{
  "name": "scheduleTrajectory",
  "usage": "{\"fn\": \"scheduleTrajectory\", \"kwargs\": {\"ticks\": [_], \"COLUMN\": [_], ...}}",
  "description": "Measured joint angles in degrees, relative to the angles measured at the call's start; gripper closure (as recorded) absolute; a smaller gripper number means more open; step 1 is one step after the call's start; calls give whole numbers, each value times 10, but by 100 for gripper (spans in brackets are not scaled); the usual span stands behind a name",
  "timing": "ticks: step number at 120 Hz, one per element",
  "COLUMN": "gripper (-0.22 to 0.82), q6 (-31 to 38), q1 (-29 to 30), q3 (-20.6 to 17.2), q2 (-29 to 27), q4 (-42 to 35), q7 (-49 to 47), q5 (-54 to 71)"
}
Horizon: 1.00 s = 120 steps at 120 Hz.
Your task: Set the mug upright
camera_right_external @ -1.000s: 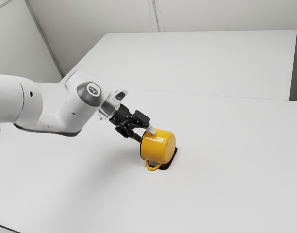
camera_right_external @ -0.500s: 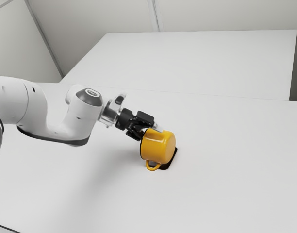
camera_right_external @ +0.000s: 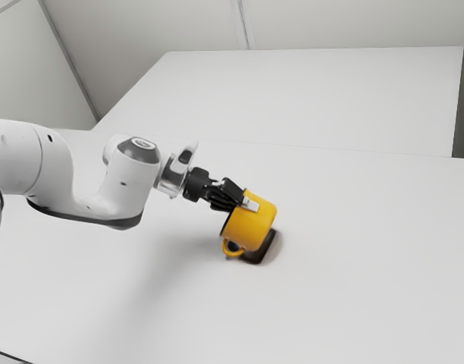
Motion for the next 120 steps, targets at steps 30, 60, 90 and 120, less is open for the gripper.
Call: {"fn": "scheduleTrajectory", "kwargs": {"ticks": [30,60,90,120], "gripper": [76,78,78,78], "q6": [2,-5,-53,-76], "q1": [-7,-11,-8,-20], "q3": [1,-1,-6,2], "q2": [-51,-79,-92,-129], "q4": [8,67,94,52], "q7": [12,-60,-193,-322], "q5": [36,279,530,686]}}
